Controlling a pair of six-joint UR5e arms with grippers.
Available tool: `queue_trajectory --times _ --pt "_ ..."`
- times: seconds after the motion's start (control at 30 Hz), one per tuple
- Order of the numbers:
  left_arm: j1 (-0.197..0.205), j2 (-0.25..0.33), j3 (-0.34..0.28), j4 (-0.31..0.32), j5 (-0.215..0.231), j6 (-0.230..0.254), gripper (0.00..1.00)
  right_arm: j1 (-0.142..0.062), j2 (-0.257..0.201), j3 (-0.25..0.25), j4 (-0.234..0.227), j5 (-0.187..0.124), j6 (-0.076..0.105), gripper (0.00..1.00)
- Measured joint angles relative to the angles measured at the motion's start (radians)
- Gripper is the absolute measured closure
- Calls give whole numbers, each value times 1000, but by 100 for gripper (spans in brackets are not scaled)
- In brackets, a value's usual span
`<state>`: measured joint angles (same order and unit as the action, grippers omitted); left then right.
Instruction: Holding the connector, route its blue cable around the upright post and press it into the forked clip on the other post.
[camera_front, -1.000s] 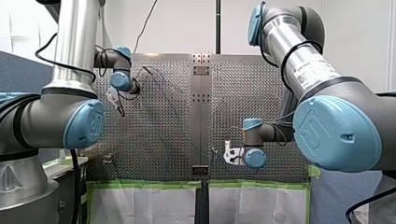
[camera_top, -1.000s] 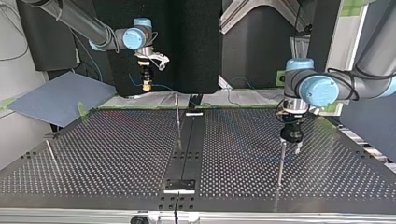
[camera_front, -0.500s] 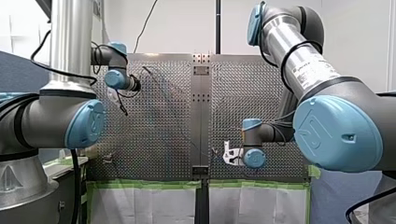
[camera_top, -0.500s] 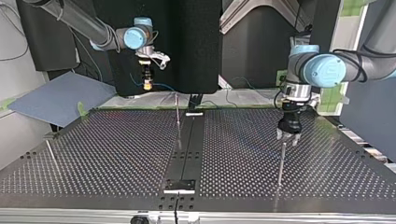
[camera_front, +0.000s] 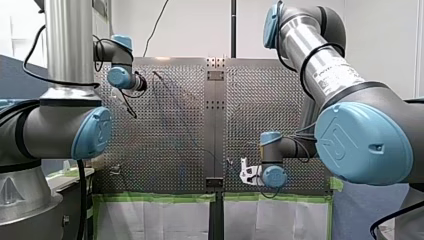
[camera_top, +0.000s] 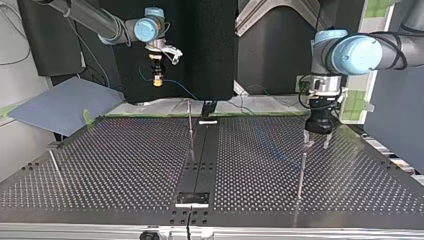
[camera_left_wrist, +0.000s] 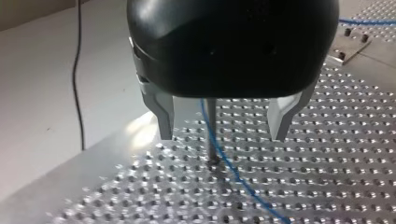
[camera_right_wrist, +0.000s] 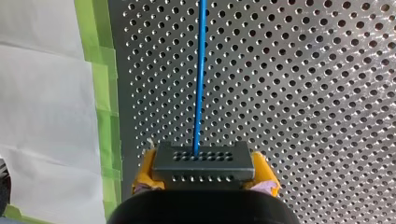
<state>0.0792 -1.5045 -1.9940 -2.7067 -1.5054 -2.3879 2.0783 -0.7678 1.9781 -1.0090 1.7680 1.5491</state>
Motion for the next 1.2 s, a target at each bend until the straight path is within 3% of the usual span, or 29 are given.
queue_trajectory --times 0.33,0.77,1.03,1.2 --pt "2 73 -1 -93 -93 85 0 14 0 10 0 15 -16 100" --pt "-16 140 8 -212 -206 205 0 15 0 15 -17 22 -16 100" --pt "-30 146 63 -278 -206 270 0 11 0 15 -15 19 -19 100" --pt "-44 143 104 -319 -193 312 0 12 0 16 6 21 -34 100"
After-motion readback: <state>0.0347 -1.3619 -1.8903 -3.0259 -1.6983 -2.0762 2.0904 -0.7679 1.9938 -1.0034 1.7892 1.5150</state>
